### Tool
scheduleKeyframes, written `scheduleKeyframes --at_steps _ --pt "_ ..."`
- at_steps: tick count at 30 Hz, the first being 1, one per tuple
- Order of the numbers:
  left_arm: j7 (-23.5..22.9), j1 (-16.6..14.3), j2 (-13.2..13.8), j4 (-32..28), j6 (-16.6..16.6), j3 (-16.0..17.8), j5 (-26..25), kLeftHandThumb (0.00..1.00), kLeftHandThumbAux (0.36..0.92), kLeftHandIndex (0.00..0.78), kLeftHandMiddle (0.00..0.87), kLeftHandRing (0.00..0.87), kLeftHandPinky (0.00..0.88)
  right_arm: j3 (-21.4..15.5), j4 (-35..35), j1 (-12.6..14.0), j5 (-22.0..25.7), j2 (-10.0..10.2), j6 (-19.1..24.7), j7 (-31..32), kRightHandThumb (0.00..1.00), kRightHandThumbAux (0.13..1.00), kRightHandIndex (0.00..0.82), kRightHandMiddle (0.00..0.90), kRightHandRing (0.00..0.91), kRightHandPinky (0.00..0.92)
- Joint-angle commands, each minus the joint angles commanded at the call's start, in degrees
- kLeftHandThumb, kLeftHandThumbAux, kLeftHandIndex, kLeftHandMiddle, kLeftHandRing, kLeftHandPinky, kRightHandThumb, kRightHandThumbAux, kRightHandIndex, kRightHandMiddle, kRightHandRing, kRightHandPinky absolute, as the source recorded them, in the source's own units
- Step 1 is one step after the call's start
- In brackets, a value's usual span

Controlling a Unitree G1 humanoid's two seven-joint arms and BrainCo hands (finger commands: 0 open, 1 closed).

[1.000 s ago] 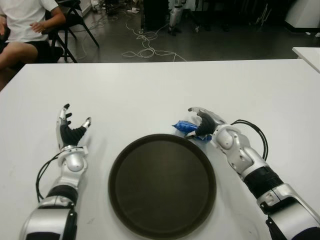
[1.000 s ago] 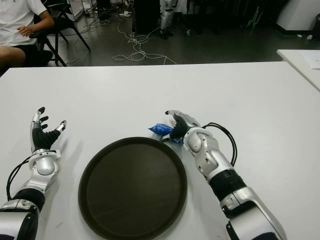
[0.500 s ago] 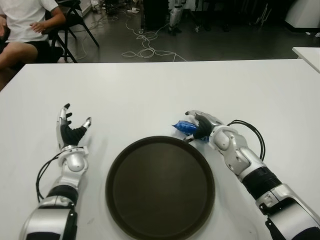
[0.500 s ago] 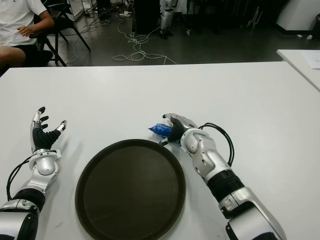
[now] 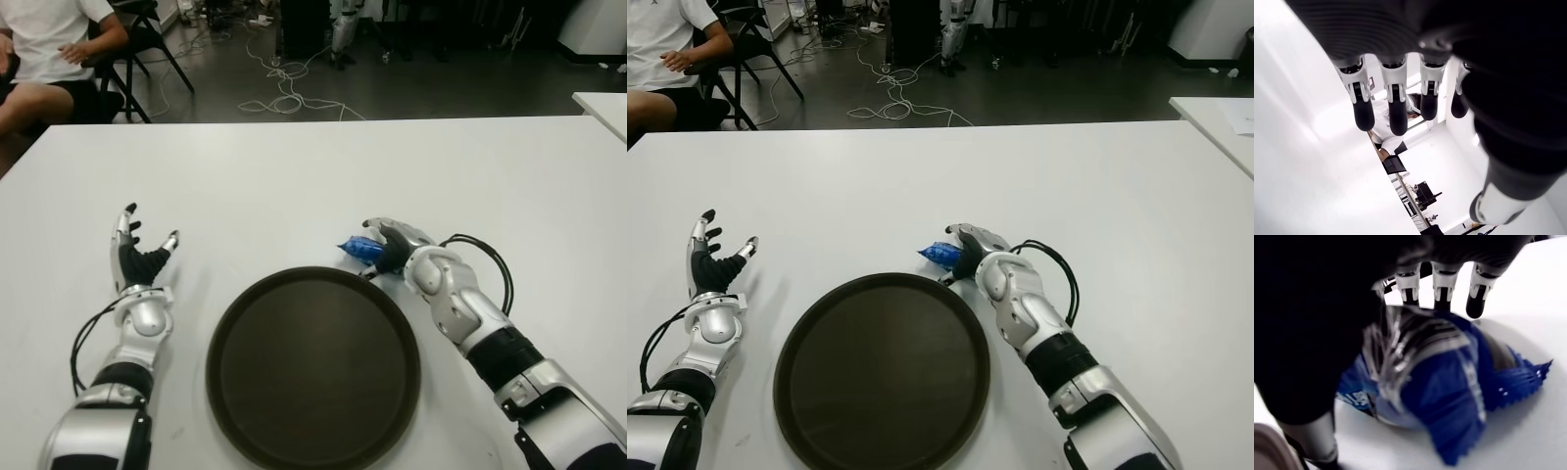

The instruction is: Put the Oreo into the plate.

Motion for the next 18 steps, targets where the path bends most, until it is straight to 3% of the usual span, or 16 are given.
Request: scheduleKeyframes --at_steps 18 --pt "-0.81 0.00 0.11 -0.16 0.18 -0.03 -0.07 0.241 0.775 0.101 0.116 0.142 0.194 0.84 3.43 -1.24 -0.90 0.49 0.18 -2.45 0.000 0.777 0.043 0.105 0.098 0.000"
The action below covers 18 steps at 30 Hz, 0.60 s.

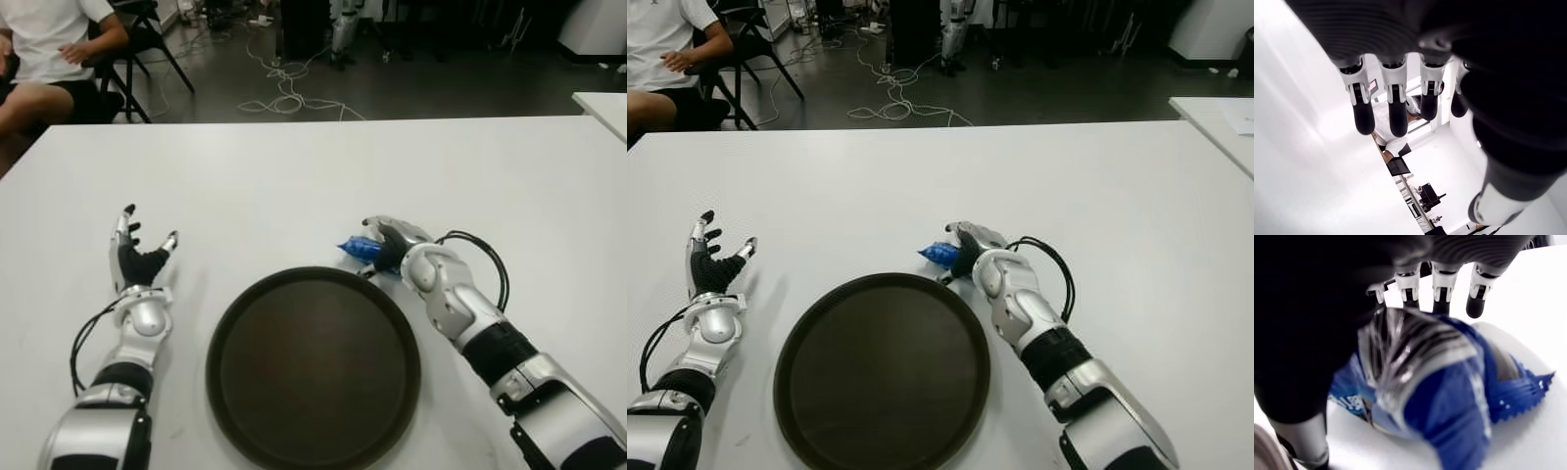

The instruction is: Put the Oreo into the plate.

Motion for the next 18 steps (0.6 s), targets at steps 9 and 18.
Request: scheduleKeyframes --at_steps 9,18 --pt "0.00 -0.01 0.05 0.07 -0.46 0.02 0.01 0.257 0.772 0.104 0.109 0.126 0.162 -0.61 0.60 -0.22 0.35 0.25 1.25 -0.25 0.000 0.772 0.042 0.123 0.125 0.008" --pt "0.45 -0.09 0.11 0.33 -0.23 0.03 0.13 0.252 0.768 0.100 0.113 0.136 0.192 -0.71 1.85 -0.56 0.35 0.31 1.25 -1.54 0.000 0.773 0.043 0.116 0.111 0.016"
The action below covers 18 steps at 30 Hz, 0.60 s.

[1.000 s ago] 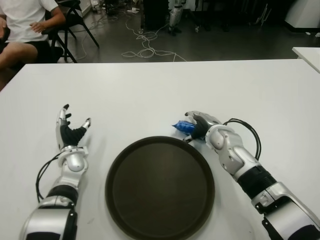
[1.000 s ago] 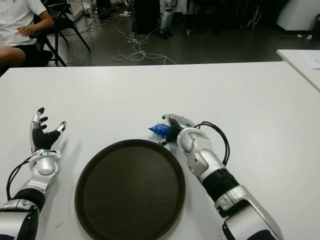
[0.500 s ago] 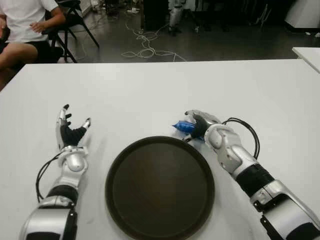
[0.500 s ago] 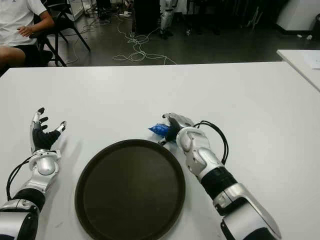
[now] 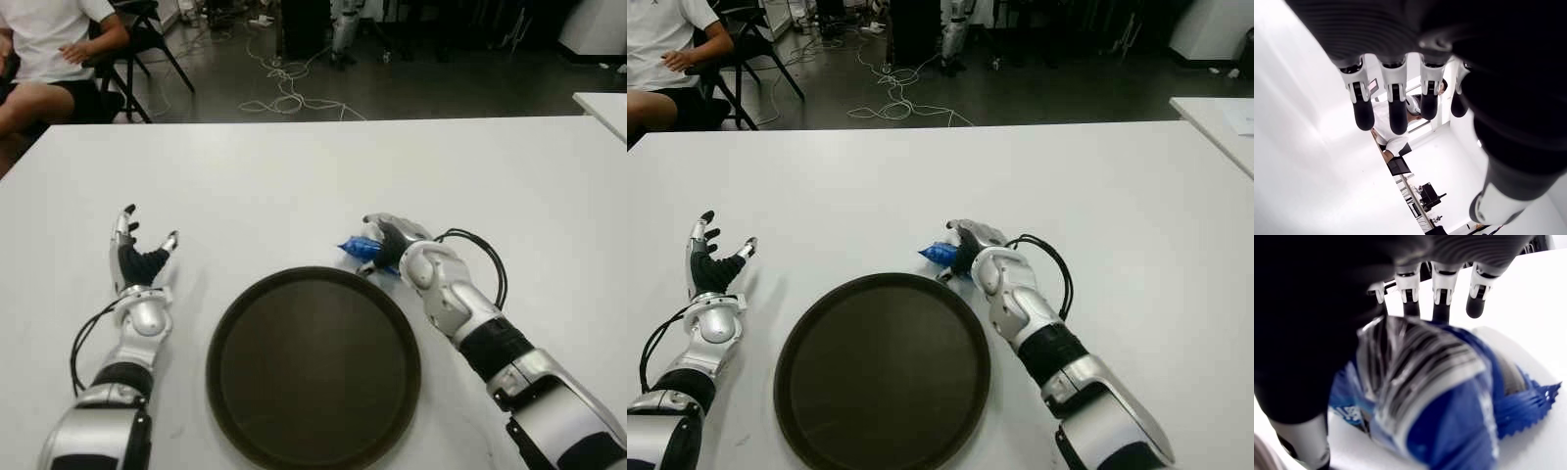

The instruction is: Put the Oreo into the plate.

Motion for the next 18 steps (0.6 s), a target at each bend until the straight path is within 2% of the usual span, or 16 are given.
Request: scheduleKeyframes --at_steps 2,18 --pt "0.05 -0.02 0.00 0.06 -0.03 0.01 0.00 0.264 0.767 0.105 0.113 0.142 0.213 0.02 0.06 0.02 -0.02 -0.03 -0.19 -0.26 0.000 0.777 0.044 0.113 0.106 0.016" --pt "-0.07 -0.08 -0.24 0.23 -0.81 0.45 -0.58 0.293 0.769 0.118 0.119 0.146 0.208 1.34 2.74 -1.24 -0.81 -0.66 -0.52 -0.08 0.000 0.765 0.072 0.131 0.135 0.047"
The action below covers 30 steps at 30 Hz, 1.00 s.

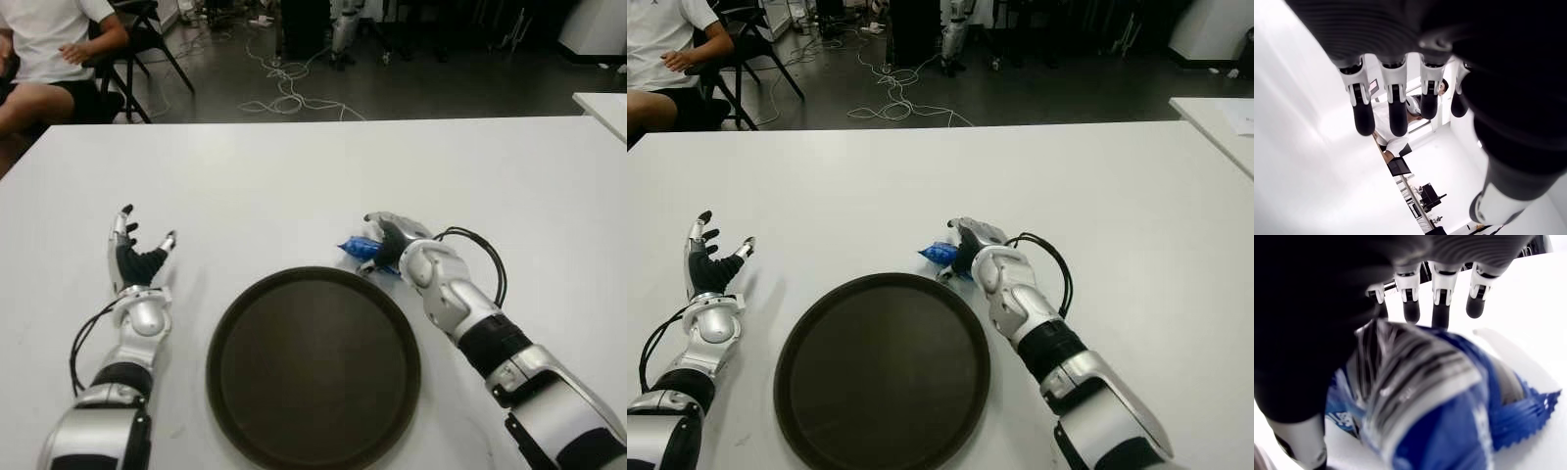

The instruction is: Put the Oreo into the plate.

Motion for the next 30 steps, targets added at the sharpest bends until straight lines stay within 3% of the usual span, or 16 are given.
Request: scheduleKeyframes --at_steps 10,16,30 --pt "-0.39 0.13 -0.07 -0.40 -0.03 -0.08 -0.05 0.290 0.769 0.113 0.104 0.123 0.182 -0.03 -0.74 0.27 -0.06 -0.25 0.86 0.04 0.000 0.760 0.090 0.140 0.146 0.056" --pt "-0.40 0.14 0.03 -0.48 0.32 -0.27 0.15 0.279 0.772 0.109 0.104 0.124 0.176 -0.02 0.08 0.04 0.03 -0.44 1.19 0.52 0.000 0.746 0.100 0.146 0.164 0.107" --pt "0.25 0.08 0.01 -0.20 0.14 -0.31 0.30 0.284 0.766 0.116 0.120 0.138 0.190 1.48 -0.32 -0.65 -1.46 -1.46 2.51 3.46 0.000 0.744 0.129 0.158 0.150 0.052"
